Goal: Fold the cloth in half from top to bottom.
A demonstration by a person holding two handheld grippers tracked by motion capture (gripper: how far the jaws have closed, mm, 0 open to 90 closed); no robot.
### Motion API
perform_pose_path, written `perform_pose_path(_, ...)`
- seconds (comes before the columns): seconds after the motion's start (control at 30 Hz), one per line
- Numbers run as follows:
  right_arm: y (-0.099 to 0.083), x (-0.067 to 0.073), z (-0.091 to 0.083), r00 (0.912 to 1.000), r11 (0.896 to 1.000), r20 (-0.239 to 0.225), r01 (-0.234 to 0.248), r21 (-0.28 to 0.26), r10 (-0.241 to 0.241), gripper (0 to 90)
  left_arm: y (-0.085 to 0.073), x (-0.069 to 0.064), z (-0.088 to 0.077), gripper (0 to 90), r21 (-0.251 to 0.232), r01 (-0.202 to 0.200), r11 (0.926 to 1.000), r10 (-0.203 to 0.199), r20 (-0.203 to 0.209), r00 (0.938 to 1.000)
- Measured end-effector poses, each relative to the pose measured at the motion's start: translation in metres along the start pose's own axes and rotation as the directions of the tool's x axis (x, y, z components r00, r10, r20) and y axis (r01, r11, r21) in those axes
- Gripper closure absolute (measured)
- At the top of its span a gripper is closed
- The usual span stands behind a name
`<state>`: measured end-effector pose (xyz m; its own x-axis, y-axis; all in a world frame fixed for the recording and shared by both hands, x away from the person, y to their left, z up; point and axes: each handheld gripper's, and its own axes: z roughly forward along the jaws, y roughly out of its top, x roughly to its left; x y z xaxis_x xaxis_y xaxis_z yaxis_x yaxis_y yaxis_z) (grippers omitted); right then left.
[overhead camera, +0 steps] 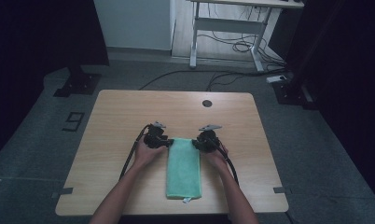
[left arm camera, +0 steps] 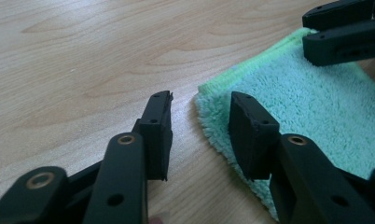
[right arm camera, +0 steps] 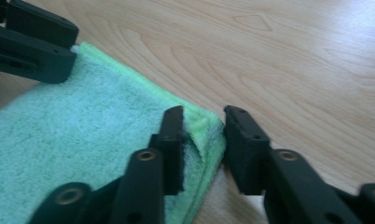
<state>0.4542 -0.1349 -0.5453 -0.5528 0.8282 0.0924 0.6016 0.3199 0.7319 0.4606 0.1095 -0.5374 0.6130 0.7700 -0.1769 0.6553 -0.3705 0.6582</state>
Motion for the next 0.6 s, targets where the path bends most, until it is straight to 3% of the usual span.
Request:
perform_pose_path(0.13, 0.0002, 0.0005, 0.0006, 0.9996, 1.000, -0.027, -0.007, 0.001, 0.007, 76.8, 0.0003, -0.0035, 0.0019, 63.3, -0.003, 0.010, 0.9999, -0.010, 0.016, 0.9998)
perform_pose_path(0.27, -0.0002, -0.0006, 0.0007, 0.9985, 1.000, -0.051, -0.019, 0.003, 0.019, 81.5, 0.0000, -0.0085, 0.0041, 74.1, -0.004, -0.010, 0.9999, 0.010, 0.017, 0.9998)
perform_pose_path(0.47, -0.0005, -0.0011, -0.0006, 0.9975, 1.000, -0.064, -0.031, 0.002, 0.031, 83.3, -0.0019, -0.0089, 0.0026, 84.9, -0.006, -0.003, 1.0000, 0.004, 0.031, 0.9995)
perform_pose_path(0.6, 0.0008, -0.0014, -0.0043, 0.9972, 1.000, -0.071, -0.026, -0.010, 0.025, 83.4, 0.0002, -0.0093, -0.0018, 87.1, -0.030, -0.013, 0.9994, 0.015, 0.033, 0.9993)
